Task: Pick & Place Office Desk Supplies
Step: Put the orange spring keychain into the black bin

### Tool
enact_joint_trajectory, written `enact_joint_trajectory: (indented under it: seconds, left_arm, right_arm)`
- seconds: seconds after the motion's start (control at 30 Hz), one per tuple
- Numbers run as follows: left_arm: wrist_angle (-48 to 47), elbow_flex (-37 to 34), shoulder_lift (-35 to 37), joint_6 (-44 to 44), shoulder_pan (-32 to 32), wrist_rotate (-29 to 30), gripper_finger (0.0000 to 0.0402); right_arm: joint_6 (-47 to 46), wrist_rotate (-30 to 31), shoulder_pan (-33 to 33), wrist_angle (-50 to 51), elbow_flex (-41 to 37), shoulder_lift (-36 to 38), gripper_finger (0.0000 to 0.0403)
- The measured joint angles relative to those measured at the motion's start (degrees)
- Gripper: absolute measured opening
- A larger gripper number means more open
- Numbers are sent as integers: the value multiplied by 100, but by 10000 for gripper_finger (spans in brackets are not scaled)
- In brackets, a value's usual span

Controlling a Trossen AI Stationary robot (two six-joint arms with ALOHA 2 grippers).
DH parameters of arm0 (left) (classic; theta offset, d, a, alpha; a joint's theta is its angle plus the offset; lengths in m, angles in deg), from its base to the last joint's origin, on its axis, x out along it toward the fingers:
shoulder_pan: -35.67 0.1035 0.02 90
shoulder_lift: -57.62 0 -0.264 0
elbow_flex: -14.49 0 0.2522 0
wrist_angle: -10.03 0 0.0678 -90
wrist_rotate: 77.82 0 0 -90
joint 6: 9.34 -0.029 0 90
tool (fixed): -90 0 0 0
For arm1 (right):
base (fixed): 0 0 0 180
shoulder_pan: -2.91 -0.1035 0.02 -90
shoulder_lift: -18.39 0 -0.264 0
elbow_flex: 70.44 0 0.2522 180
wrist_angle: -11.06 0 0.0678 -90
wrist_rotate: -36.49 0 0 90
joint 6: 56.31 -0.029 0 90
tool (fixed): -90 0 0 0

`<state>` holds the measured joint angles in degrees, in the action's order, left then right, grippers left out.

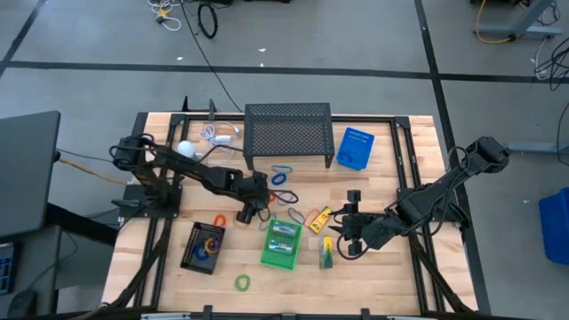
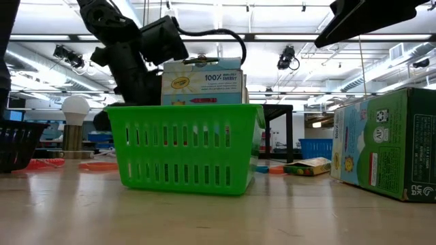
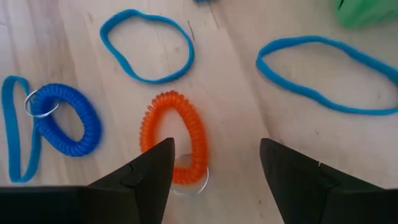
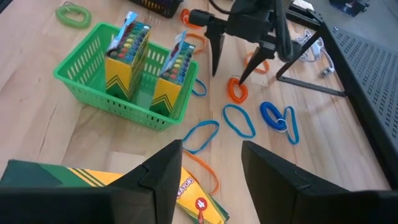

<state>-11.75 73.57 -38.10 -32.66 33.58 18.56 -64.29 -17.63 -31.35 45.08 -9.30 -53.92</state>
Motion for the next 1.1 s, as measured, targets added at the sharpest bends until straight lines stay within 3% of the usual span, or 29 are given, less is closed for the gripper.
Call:
enact_joint_trajectory:
  seconds: [0.37, 0.87, 1.1]
  left_arm:
    - [25, 13, -160, -27, 133, 29, 227]
    - [-88, 4, -173, 149, 236, 265, 66]
    - [-263, 11, -166, 294, 245, 401, 11]
  right_arm:
    - [-23, 28, -2, 24, 0, 0, 176]
    - [-38, 37, -1, 34, 1, 0, 176]
    - [-36, 37, -1, 41, 2, 0, 176]
